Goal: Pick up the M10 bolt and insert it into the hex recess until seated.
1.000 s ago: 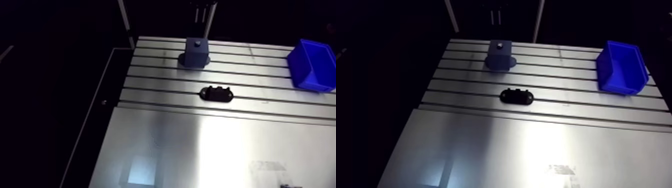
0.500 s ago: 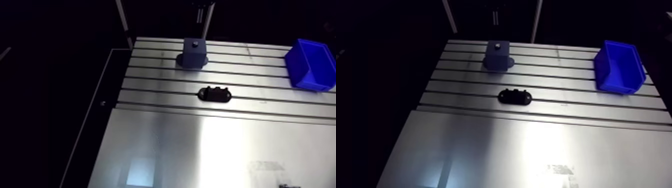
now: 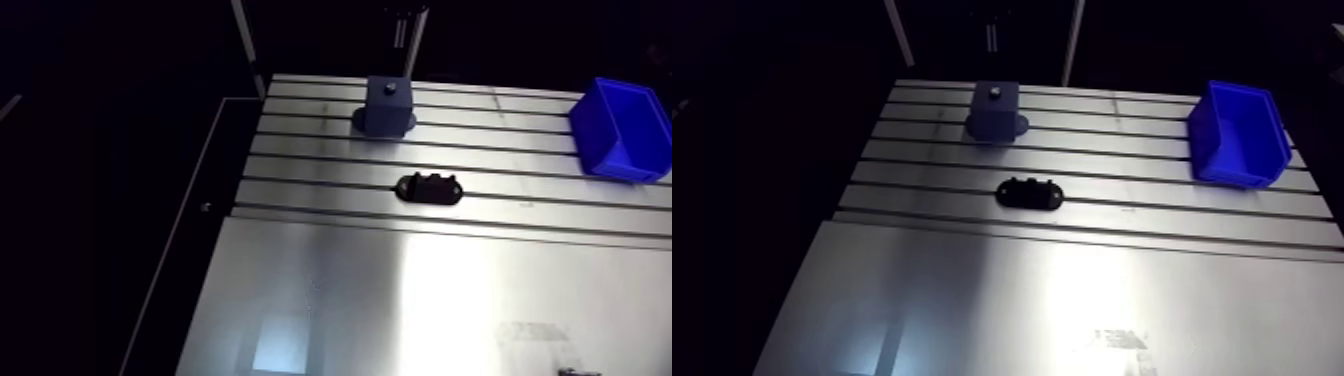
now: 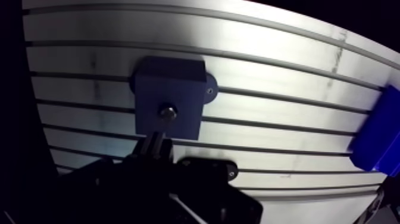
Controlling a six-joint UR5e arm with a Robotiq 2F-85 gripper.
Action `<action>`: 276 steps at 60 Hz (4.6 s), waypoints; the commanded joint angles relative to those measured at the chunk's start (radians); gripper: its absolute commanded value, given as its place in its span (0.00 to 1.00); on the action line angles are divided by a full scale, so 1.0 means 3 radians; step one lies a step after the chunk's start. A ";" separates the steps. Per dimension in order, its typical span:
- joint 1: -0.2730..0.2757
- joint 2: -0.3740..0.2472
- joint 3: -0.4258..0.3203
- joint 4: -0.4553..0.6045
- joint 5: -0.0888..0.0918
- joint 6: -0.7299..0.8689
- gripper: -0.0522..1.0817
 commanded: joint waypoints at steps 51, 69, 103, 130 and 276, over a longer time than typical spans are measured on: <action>0.0010 -0.0025 0.0333 -0.0342 -0.0008 -0.0014 0.98; 0.0026 -0.0051 0.0431 -0.0452 -0.0009 -0.0051 0.98; 0.0031 -0.0138 0.0636 -0.0660 -0.0008 -0.0040 0.98; 0.0031 -0.0138 0.0677 -0.0720 -0.0008 -0.0040 0.98; 0.0010 -0.0092 0.0745 -0.0892 -0.0013 -0.0076 0.98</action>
